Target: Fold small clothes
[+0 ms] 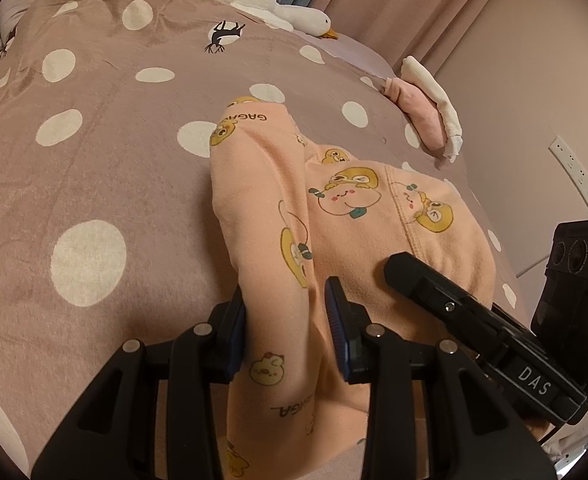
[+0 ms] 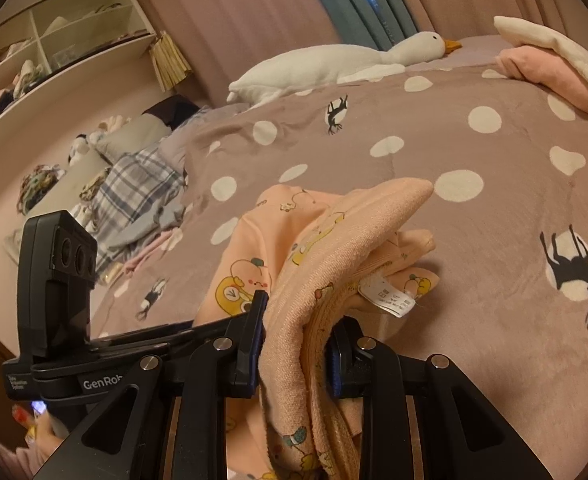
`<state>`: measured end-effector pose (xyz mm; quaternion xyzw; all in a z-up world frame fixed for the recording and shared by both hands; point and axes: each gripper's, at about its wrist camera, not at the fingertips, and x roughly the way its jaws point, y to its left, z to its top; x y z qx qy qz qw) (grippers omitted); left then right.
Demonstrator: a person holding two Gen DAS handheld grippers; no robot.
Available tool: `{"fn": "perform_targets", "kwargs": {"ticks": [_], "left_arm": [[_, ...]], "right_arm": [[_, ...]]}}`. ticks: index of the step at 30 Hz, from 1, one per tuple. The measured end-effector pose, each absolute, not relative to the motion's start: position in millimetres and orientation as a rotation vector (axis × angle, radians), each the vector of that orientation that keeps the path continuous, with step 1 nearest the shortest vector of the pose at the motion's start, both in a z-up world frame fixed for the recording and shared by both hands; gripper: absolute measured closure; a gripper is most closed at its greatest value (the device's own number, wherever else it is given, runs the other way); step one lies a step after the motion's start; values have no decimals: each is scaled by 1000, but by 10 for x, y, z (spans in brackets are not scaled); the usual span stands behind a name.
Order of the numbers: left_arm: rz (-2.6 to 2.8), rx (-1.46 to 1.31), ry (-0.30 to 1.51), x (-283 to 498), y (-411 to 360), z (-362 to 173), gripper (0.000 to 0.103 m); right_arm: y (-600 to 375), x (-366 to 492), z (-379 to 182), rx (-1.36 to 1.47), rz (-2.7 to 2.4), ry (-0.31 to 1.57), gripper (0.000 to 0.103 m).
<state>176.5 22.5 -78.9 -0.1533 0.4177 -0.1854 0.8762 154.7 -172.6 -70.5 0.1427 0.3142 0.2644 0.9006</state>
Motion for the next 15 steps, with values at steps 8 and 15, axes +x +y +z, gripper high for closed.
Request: {"fn": "perform_targets", "kwargs": {"ticks": [8,15], "left_arm": [[-370,-312,871,1935,263,-808,69],[-363,-304,869,2073,254,-830,69]], "right_arm": [[-1638,1643,-696,286,546,650,76],[-1612,1808,-689,281,540,651,76]]}}
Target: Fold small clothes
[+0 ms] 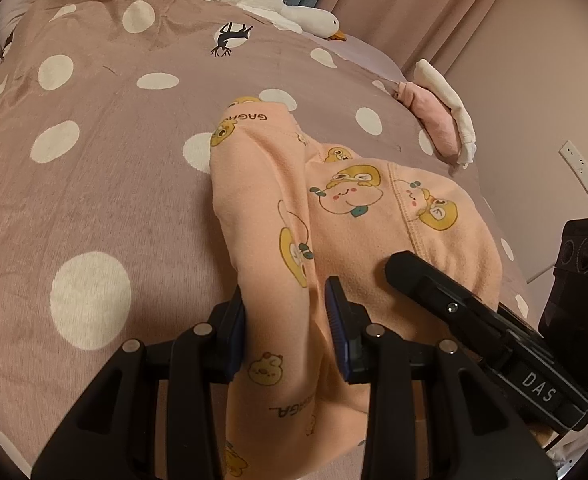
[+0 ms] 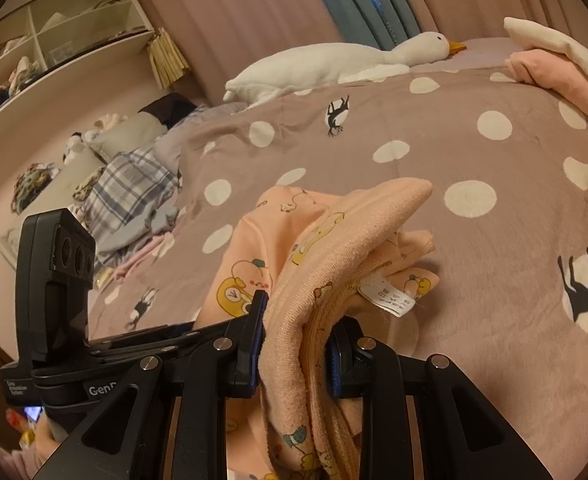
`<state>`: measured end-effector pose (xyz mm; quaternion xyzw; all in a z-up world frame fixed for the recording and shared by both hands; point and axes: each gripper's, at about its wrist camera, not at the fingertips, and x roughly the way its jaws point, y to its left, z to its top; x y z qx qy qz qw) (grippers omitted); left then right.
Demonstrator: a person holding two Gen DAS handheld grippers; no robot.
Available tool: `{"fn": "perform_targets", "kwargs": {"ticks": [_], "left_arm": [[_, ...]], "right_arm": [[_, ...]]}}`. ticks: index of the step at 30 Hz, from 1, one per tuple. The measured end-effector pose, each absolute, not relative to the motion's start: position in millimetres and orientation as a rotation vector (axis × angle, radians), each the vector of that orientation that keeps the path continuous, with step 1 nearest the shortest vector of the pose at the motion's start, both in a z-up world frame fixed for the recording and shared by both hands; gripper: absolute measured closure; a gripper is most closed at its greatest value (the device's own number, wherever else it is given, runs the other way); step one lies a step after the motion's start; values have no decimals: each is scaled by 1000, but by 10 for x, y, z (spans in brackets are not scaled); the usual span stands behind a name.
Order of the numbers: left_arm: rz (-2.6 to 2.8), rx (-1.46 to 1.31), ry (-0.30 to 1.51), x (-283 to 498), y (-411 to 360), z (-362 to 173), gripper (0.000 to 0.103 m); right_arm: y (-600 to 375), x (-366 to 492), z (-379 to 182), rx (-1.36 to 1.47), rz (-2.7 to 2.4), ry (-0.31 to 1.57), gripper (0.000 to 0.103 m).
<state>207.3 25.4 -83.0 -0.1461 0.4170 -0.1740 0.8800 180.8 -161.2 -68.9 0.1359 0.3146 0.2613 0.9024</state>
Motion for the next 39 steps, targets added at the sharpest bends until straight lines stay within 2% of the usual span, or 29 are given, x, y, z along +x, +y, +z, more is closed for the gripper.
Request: {"fn": "perform_targets", "kwargs": {"ticks": [28,39], "left_arm": [[-301,-263,952,2453,186,-1154,68],[-284,-237,955,2444,193,-1199,61]], "right_arm": [[-1732,2184,-902,325,490,728,76],[-1936,2256,-1087,431,443,794,76]]}}
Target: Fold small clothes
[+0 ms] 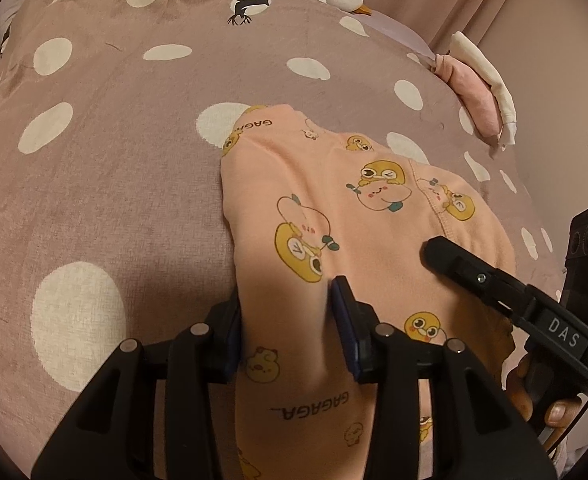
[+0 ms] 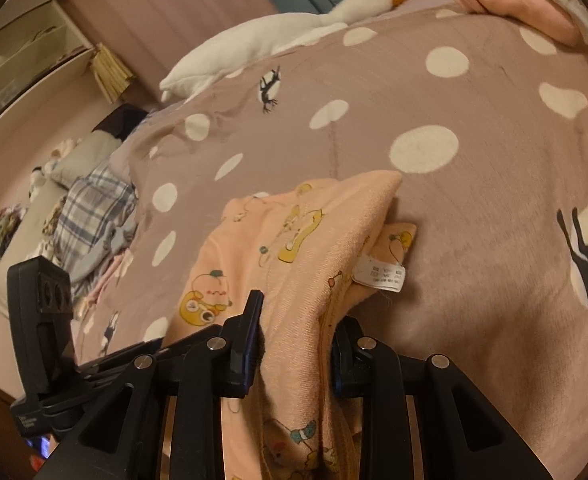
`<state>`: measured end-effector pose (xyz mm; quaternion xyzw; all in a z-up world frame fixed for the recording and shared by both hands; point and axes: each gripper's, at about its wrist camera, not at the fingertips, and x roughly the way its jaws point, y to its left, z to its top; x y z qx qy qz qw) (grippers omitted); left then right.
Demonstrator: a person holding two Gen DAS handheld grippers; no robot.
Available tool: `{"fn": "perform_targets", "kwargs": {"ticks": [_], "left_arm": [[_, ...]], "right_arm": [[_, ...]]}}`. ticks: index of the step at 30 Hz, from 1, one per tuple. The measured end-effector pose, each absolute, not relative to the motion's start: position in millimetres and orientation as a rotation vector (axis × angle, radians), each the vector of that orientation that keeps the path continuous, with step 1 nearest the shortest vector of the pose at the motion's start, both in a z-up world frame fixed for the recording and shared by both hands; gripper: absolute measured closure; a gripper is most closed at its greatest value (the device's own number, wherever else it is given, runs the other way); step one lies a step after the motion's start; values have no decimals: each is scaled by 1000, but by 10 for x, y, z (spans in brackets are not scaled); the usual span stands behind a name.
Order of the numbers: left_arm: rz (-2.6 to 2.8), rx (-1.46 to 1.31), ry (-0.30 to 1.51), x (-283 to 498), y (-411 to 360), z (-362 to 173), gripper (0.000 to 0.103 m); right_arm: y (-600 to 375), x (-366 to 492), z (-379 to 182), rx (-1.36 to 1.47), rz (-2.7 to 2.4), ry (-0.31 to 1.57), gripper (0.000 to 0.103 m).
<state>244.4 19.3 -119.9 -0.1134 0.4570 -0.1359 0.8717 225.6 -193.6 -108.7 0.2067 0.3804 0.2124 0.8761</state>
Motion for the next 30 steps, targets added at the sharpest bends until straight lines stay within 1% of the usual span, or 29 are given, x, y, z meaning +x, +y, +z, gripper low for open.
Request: {"fn": "perform_targets", "kwargs": {"ticks": [9,16,25,30], "left_arm": [[-273,-235,958,2461,212,-1219,53],[-261,-223,954,2451,213,-1222,50],[-246,-225,955,2446,224,-1238,43],[-239,-215,957,2437,223,-1238,38]], "right_arm": [[-2010,2295,-1159,489,439,823,76],[-2033,2288,-1179,499,433,830,76],[-2055,2299,-1202,510,431,839,76],[-2059,2299,-1214,512,427,842,75]]}}
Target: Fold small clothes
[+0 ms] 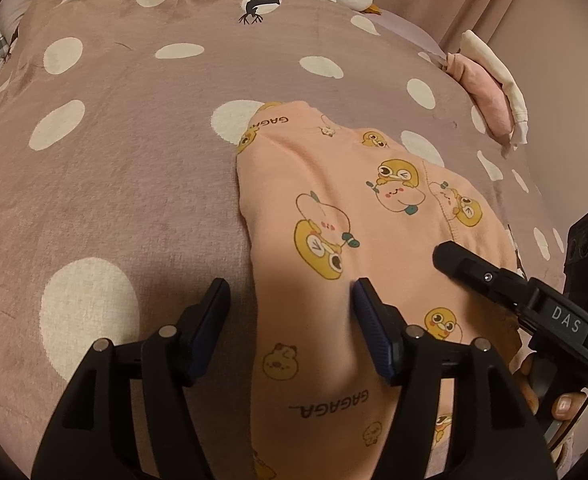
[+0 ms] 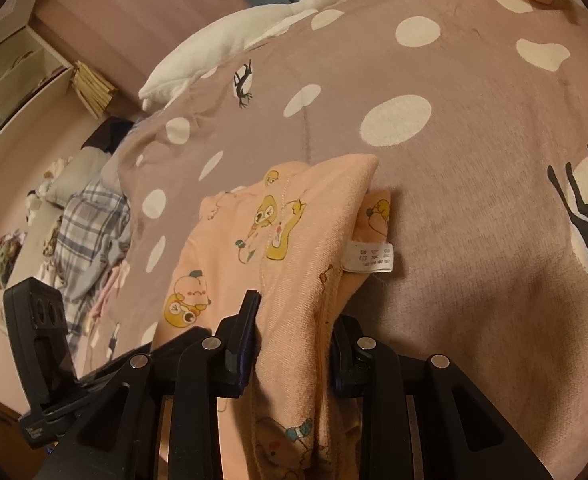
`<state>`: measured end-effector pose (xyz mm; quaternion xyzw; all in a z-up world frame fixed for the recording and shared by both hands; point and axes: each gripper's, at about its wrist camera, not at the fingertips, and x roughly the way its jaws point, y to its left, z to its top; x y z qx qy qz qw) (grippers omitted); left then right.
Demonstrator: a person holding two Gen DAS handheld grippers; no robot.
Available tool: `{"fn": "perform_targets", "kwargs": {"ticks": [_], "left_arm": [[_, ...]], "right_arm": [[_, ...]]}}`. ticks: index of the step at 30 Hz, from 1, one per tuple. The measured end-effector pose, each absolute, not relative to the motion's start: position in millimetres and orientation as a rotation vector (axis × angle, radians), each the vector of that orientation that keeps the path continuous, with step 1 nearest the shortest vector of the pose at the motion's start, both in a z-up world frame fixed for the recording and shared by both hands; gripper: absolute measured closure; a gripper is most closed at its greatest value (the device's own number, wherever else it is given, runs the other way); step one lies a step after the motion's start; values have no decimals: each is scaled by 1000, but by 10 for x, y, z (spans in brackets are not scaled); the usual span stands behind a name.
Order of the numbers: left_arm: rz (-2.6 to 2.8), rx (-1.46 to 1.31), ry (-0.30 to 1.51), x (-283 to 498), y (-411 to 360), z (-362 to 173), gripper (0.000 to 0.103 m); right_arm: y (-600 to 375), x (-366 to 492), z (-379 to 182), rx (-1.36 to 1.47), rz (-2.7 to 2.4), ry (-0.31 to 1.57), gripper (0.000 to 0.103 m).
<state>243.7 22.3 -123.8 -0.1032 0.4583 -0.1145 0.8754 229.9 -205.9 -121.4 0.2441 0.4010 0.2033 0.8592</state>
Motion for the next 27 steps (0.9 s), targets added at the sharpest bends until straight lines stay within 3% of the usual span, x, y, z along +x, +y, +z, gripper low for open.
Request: {"fn": "perform_targets", "kwargs": {"ticks": [27], "left_arm": [[-191,-195,968,2362,257,-1240,21]], "right_arm": [[-1994,2293,-1202,483,369,849,66]]}}
